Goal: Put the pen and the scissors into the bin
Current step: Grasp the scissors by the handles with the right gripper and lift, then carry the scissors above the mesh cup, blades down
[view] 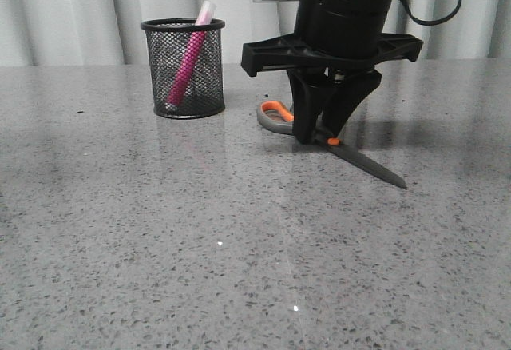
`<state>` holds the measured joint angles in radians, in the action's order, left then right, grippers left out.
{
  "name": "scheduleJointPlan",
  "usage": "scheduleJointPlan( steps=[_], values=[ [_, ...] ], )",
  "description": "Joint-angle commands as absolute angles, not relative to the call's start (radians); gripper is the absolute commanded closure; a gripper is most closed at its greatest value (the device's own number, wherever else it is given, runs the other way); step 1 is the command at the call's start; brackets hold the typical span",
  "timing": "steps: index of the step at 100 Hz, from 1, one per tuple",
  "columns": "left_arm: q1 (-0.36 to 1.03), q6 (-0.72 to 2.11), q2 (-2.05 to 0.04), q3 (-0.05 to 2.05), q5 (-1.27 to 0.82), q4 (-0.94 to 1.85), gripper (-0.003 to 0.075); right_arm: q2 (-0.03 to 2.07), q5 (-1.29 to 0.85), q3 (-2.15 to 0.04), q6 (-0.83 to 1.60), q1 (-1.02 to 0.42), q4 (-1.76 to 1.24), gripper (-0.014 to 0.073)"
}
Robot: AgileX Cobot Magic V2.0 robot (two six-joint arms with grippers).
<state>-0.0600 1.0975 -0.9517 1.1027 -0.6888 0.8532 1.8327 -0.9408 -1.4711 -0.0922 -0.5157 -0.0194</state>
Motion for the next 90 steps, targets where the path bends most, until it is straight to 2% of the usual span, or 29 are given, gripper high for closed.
scheduleJointPlan(
  steps=[1,24,41,67,90],
  values=[
    [-0.057,1.092,-0.941,1.129,-0.636,0.902,0.0739,1.738,-0.852,-1.451,-0.09,-0.515,-0.015,0.067],
    [-0.057,1.092,-0.941,1.129,-0.634,0.902,0.0739,1.517,-0.486,-1.216,-0.09,-0.515,-0.032,0.067],
    [-0.057,1.092,-0.941,1.129,-0.634,0.902,0.0739,1.411,-0.257,-1.163,-0.09,-0.517,-0.039,0.067],
    [-0.057,1.092,-0.941,1.129,-0.634,0.905,0.0739,1.426,0.112,-1.163,-0.09,-0.573,-0.043,0.067],
    [-0.057,1.092,-0.941,1.129,-0.634,0.906,0.0739,1.517,0.587,-1.163,-0.09,-0.578,-0.043,0.067]
  ],
)
